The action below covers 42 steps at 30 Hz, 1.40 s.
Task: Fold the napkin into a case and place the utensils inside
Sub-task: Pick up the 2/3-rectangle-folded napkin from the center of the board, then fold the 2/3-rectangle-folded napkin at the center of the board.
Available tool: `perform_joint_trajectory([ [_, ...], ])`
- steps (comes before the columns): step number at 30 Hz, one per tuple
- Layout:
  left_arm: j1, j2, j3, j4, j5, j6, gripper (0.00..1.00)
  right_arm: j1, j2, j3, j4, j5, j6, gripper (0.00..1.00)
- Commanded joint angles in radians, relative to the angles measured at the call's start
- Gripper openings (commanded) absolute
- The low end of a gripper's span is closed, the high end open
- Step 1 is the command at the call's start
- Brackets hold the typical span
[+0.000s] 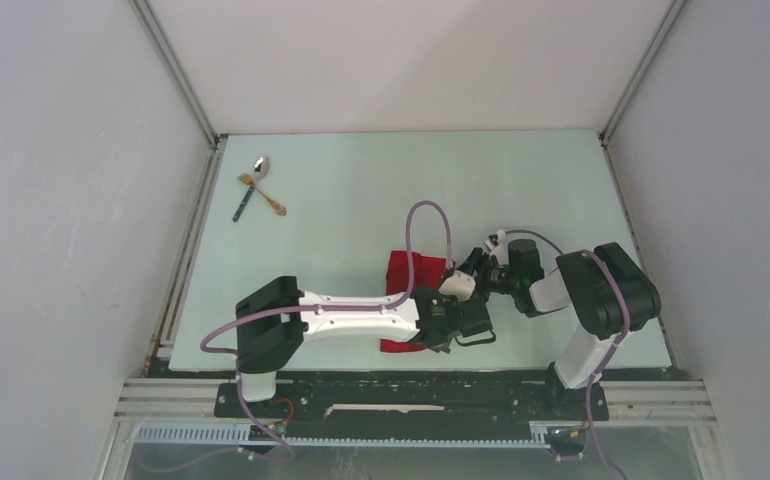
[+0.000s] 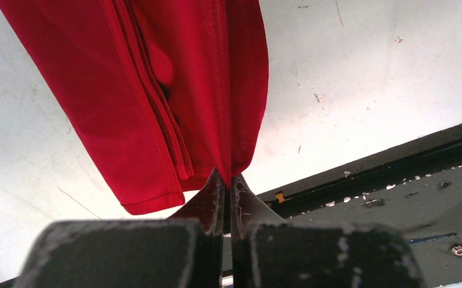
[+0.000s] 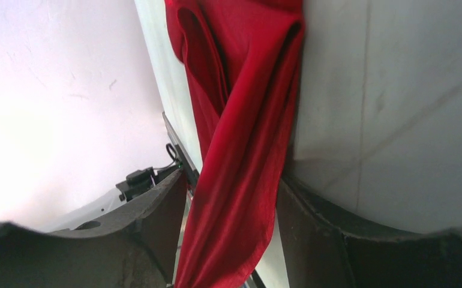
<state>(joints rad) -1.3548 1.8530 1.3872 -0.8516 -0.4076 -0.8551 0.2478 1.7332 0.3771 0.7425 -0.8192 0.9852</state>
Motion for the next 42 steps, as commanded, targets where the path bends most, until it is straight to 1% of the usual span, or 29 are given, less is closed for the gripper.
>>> perform_joint_trajectory([
  [1, 0.000, -0.055, -0.008, 0.024, -0.004, 0.013, 0.00, -0.033, 0.036, 0.046, -0.089, 0.090, -0.074, 0.63],
  [5, -0.001, -0.057, -0.014, 0.034, -0.002, 0.019, 0.00, -0.050, 0.052, 0.075, -0.105, 0.091, -0.086, 0.56],
  [11, 0.000, -0.054, -0.014, 0.048, 0.004, 0.028, 0.00, -0.052, 0.065, 0.101, -0.128, 0.102, -0.103, 0.50],
  [16, 0.000, -0.056, -0.015, 0.060, 0.009, 0.038, 0.00, -0.061, 0.067, 0.117, -0.134, 0.099, -0.109, 0.38],
  [17, 0.000, -0.057, -0.016, 0.065, 0.011, 0.042, 0.00, -0.065, 0.069, 0.119, -0.131, 0.095, -0.109, 0.33],
  [19, 0.000, -0.057, -0.019, 0.082, 0.013, 0.052, 0.00, -0.079, 0.069, 0.120, -0.118, 0.082, -0.109, 0.19],
  [21, 0.001, -0.054, -0.017, 0.105, 0.017, 0.061, 0.00, -0.102, 0.065, 0.120, -0.124, 0.072, -0.115, 0.00],
  [27, 0.010, -0.001, 0.033, 0.197, 0.099, 0.092, 0.00, -0.174, -0.007, 0.143, -0.310, 0.078, -0.223, 0.00],
  [31, 0.025, 0.020, 0.055, 0.259, 0.157, 0.101, 0.00, -0.206, -0.077, 0.193, -0.535, 0.120, -0.335, 0.00],
  [35, 0.034, 0.021, 0.042, 0.321, 0.181, 0.116, 0.00, -0.233, -0.165, 0.224, -0.675, 0.173, -0.400, 0.00],
  [39, 0.041, -0.002, -0.025, 0.415, 0.203, 0.122, 0.00, -0.210, -0.244, 0.291, -0.837, 0.257, -0.451, 0.00],
  [42, 0.045, -0.032, -0.091, 0.490, 0.207, 0.123, 0.00, -0.158, -0.281, 0.351, -0.942, 0.356, -0.472, 0.00],
])
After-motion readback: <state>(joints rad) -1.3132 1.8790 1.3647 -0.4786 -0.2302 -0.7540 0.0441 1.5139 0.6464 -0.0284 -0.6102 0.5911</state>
